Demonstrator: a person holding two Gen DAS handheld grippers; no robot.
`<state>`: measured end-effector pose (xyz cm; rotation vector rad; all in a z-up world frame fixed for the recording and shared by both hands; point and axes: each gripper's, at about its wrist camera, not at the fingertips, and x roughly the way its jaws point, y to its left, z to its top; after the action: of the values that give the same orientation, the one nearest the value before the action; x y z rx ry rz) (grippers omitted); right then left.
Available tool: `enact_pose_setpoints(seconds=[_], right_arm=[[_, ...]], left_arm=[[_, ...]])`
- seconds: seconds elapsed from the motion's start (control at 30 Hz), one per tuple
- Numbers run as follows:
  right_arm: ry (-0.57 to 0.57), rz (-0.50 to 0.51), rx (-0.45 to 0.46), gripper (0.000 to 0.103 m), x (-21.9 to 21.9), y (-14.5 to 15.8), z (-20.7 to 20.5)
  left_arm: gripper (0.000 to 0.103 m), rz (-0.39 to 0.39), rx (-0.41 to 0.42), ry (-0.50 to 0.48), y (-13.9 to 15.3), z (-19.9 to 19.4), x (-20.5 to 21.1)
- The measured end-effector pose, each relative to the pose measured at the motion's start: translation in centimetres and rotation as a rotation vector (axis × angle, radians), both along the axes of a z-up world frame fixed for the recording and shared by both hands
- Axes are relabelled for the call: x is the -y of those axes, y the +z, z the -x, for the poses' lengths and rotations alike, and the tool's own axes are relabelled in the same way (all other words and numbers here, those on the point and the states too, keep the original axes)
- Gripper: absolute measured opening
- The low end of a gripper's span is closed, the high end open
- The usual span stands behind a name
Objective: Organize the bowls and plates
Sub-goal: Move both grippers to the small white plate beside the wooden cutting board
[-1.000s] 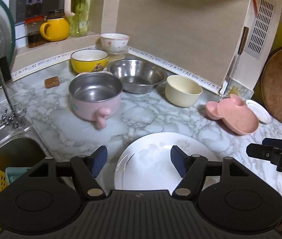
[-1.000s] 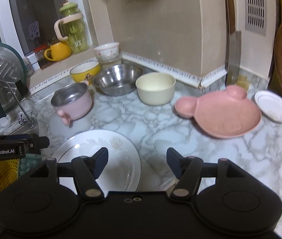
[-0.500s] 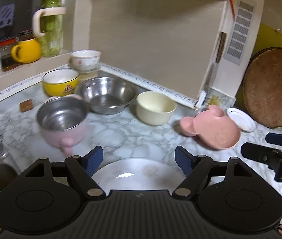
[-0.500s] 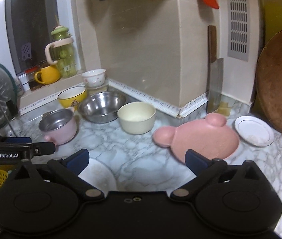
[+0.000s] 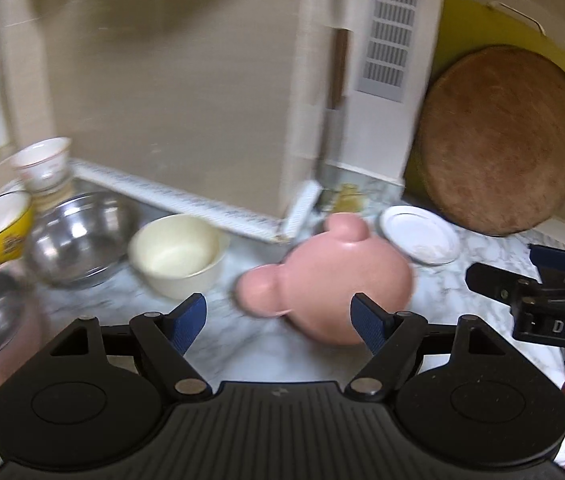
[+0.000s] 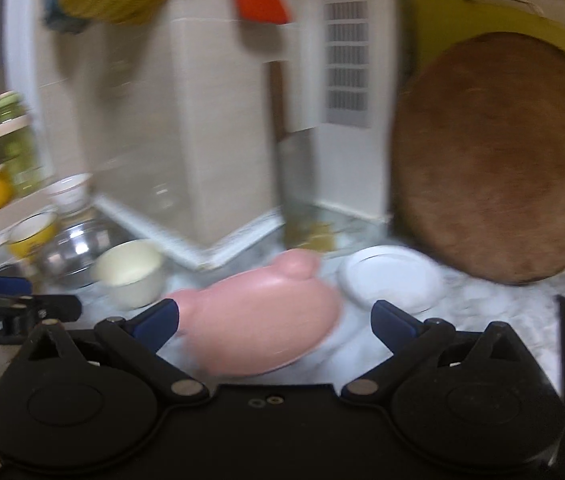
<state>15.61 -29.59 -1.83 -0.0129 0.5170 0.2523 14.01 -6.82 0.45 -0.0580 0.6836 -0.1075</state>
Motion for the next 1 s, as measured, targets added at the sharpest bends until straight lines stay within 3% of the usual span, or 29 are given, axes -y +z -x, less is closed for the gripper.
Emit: enact_pose_setpoints(seconds=[0.37,0.73,1.0], right_arm=[[-0.108,0.02,-0.09,0.103,8.3,-1.9,-7.8],[-0.175,0.062,-0.196,0.098,12.8,-5.0,-15.7],[-0.19,0.001,-0.315,0.095,15.0,-7.6,-21.5]], left_arm=[[0.079,-0.01,-0.014,-0.13,-0.8,-9.0,9.5],[0.079,-0.056,-0.142,-0.19,-3.8,-18.9,16.2],[0.079,-0.058,-0.225,-0.194,-5.5,-24.7,18.7]])
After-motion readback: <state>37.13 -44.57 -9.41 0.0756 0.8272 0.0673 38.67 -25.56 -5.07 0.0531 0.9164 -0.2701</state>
